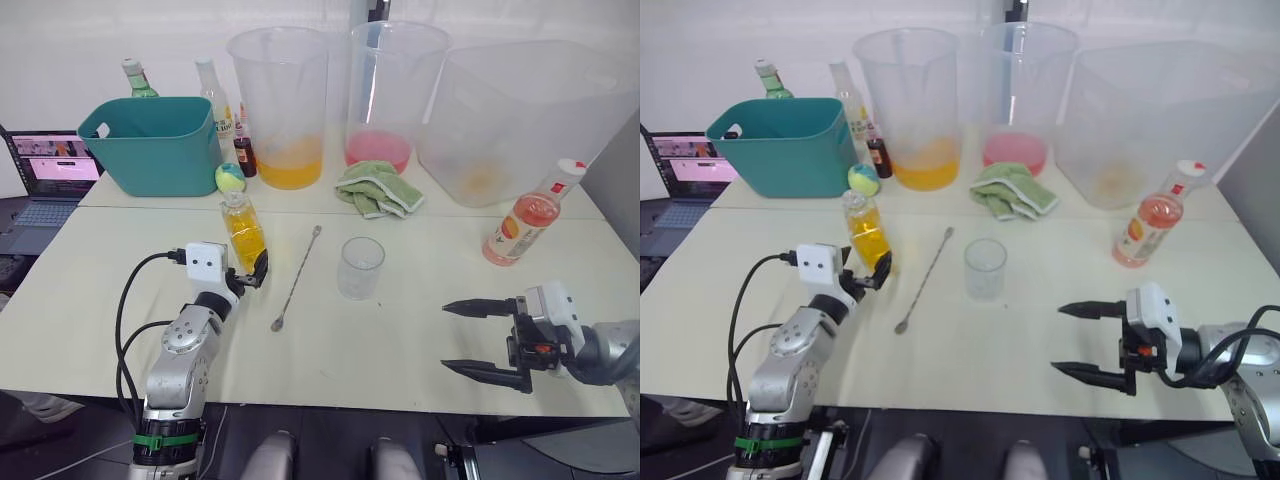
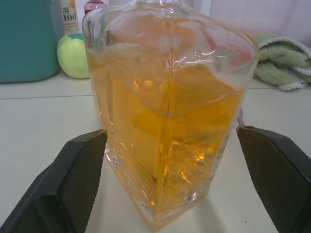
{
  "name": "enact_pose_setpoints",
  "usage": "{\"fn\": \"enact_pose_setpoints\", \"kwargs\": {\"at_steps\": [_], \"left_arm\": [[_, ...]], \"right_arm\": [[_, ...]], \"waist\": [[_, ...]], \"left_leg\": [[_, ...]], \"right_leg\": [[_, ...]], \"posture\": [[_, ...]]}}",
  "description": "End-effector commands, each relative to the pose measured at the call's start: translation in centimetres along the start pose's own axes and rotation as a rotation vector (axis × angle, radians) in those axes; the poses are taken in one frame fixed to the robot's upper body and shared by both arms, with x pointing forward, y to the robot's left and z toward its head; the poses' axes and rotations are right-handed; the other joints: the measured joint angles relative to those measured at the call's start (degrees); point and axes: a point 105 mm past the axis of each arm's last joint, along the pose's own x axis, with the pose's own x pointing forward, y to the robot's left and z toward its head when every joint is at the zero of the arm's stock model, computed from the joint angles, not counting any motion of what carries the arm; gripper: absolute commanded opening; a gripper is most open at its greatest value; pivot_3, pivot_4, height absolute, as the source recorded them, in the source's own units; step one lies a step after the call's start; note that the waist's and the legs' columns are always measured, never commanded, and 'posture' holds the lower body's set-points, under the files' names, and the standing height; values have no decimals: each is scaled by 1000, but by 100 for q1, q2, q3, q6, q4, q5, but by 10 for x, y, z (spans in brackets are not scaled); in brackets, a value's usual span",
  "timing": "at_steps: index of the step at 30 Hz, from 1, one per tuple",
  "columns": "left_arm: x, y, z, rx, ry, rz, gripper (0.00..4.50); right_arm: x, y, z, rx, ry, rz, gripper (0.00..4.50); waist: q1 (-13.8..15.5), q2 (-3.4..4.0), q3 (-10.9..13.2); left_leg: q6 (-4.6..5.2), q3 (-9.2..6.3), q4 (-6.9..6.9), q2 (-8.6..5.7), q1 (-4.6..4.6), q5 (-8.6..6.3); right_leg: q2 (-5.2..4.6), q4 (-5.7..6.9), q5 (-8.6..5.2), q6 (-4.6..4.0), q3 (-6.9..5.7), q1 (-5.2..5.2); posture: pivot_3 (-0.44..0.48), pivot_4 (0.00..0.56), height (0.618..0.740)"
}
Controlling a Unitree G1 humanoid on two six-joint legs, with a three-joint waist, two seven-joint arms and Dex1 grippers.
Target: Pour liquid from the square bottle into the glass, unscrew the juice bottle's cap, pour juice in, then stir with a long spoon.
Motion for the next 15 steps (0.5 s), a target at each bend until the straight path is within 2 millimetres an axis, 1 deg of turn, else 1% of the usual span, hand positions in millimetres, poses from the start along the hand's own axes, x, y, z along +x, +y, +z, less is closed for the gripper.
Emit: {"fn": "enact_pose_setpoints", "kwargs": {"at_steps": [1, 5, 9, 12, 14, 15], "left_arm": [[-1, -8, 13, 37, -51, -20, 4500], [-2, -12, 7, 52, -31, 11, 4500], [0, -22, 4, 68, -34, 56, 4500], [-2, -24, 0, 46, -31, 111, 4500], [0, -26, -2, 40, -35, 141, 4500], [-2, -39, -6, 29, -40, 143, 4500]], "right_arm": [[0, 2, 8, -27, -3, 15, 4477], [1, 4, 12, -11, -6, 34, 4477], [1, 2, 26, 15, -43, 33, 4477], [0, 0, 34, 28, -45, 41, 4477], [-2, -2, 39, 32, -41, 52, 4477], [-2, -2, 41, 33, -37, 56, 4477]], "waist": [[-1, 0, 0], [0, 0, 0], [10, -2, 1], [18, -4, 2], [31, -6, 4], [37, -7, 4]], "left_leg": [[0, 0, 0, 0, 0, 0], [0, 0, 0, 0, 0, 0], [0, 0, 0, 0, -2, 0], [0, 0, 3, -2, -7, 0], [0, 0, 8, -4, -11, 0], [0, -1, 9, -3, -15, 0]], "right_leg": [[0, 0, 0, 0, 0, 0], [0, 0, 0, 0, 0, 0], [0, -1, 0, 0, 0, 0], [-1, -4, 1, 2, 0, 0], [-2, -5, 2, 4, 0, -1], [-2, -6, 2, 4, -1, -3]], "posture": [[0, 150, 738], [0, 150, 738], [0, 150, 738], [0, 150, 738], [0, 150, 738], [0, 150, 738]]}}
